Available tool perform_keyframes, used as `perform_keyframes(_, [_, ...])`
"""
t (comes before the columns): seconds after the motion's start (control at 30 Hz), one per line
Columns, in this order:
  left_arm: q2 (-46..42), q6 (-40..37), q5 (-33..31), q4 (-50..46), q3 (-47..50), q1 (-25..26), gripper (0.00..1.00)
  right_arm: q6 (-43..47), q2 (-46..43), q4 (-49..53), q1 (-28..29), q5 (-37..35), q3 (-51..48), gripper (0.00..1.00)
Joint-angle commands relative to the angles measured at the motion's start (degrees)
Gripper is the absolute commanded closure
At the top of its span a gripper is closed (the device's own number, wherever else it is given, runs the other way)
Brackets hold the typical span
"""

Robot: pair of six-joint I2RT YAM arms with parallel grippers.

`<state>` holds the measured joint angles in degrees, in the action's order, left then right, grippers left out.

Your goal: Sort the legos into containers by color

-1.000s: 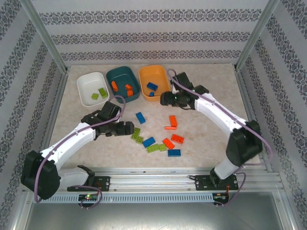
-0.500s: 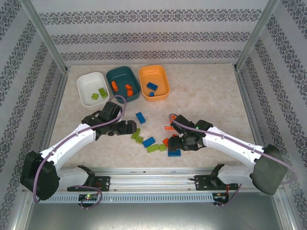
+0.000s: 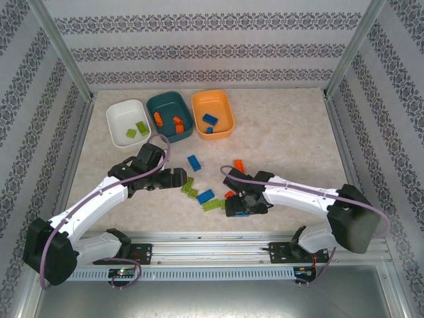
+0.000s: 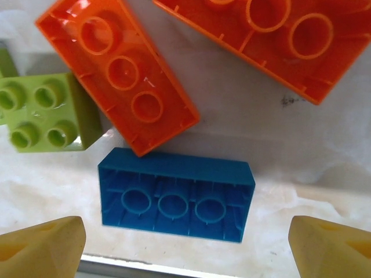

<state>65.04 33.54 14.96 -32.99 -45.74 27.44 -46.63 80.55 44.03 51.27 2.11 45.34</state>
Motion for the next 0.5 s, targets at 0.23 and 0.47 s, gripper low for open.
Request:
perform_keyframes(0.23, [-0.80, -0.07, 0.08, -0.54, 0.66, 0.84, 0.11, -0.74, 5.13, -3.06, 1.07, -1.76, 1.50, 0.20])
perform_keyframes(0.47, [-1.31, 0.00, -0.42, -1.00, 0.70, 0.77, 0.11, -0.90, 5.30, -3.28, 1.05, -1.70, 1.33, 0.36])
